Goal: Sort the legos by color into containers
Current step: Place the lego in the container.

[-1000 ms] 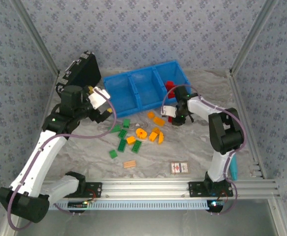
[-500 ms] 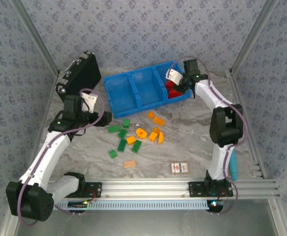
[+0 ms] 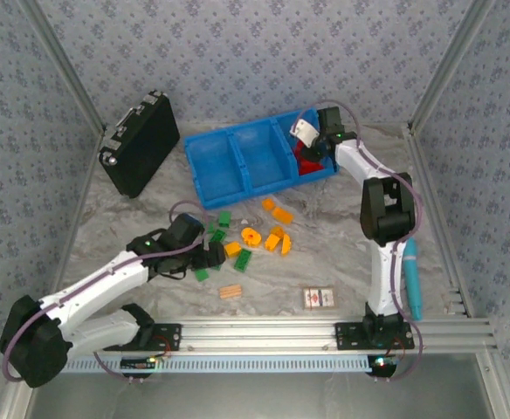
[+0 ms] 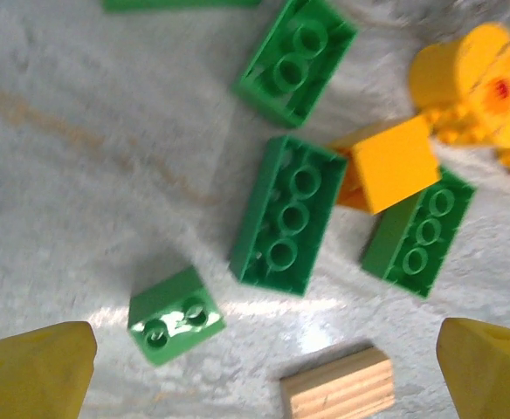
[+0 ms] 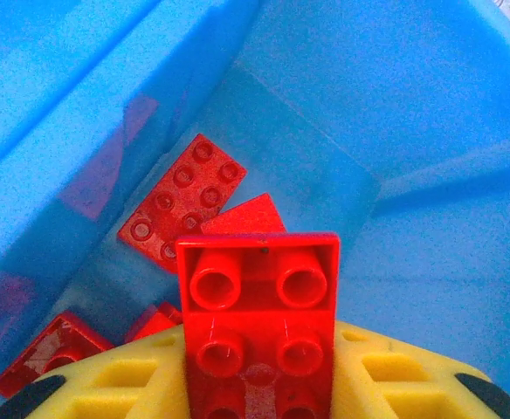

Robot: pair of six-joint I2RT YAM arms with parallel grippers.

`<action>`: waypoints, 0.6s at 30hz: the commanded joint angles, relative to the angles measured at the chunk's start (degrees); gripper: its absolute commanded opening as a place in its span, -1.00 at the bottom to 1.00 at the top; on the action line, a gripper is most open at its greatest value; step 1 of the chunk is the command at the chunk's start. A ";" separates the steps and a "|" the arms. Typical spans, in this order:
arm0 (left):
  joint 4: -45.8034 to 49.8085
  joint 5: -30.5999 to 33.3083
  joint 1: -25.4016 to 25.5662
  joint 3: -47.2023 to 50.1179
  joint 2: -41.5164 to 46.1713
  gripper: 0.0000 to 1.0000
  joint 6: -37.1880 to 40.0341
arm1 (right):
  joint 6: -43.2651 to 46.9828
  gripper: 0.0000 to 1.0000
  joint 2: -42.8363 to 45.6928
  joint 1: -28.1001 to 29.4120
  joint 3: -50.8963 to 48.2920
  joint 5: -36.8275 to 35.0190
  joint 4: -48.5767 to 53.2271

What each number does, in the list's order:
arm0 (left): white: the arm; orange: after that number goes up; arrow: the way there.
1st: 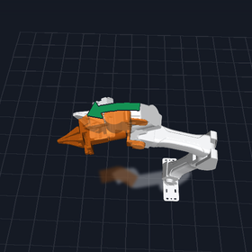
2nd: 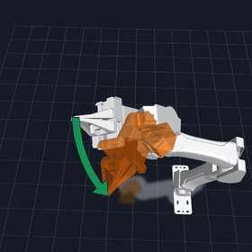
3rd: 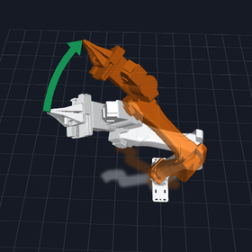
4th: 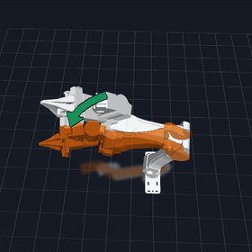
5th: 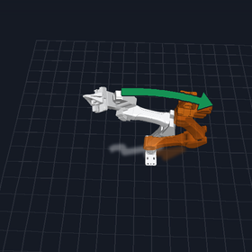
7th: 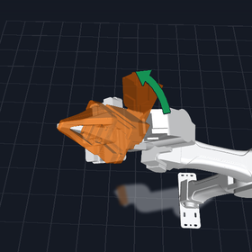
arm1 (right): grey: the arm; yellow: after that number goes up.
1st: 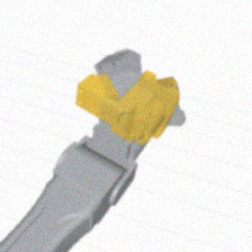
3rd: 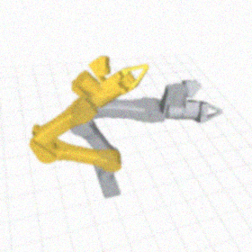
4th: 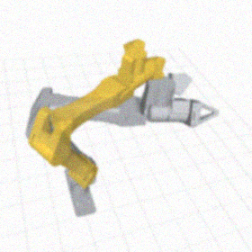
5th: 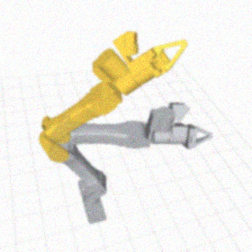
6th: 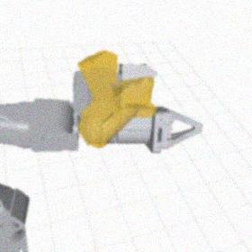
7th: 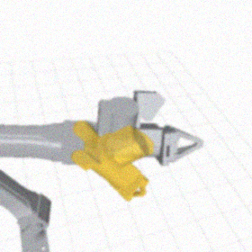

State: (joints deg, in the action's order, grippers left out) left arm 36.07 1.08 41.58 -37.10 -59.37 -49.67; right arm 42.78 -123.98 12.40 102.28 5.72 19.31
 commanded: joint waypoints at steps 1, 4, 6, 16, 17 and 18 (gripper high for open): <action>7.18 5.84 2.77 0.35 0.04 1.00 -9.83 | -1.80 -0.16 -0.97 0.41 1.96 -0.43 -0.52; 8.64 7.70 4.51 2.07 1.11 0.99 -13.80 | -1.97 -0.02 -0.95 0.52 1.86 -0.35 -0.33; 7.19 7.85 4.65 3.94 2.25 0.89 -15.74 | -2.00 0.12 -0.79 0.52 1.87 -0.09 -0.23; 0.38 9.19 4.65 9.10 3.46 0.57 -20.38 | -1.65 0.37 0.29 0.71 2.66 1.92 0.66; 0.06 9.23 4.64 9.02 3.01 0.57 -20.23 | -1.54 0.37 0.52 0.81 2.66 1.92 0.87; -0.04 9.22 4.62 8.98 2.57 0.57 -20.13 | -1.46 0.38 0.66 0.92 2.81 1.91 1.07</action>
State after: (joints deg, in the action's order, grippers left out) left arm 38.30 8.88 45.87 -27.94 -56.16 -68.27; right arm 41.52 -124.20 12.64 102.89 6.39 19.07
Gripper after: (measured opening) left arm 0.784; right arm 0.688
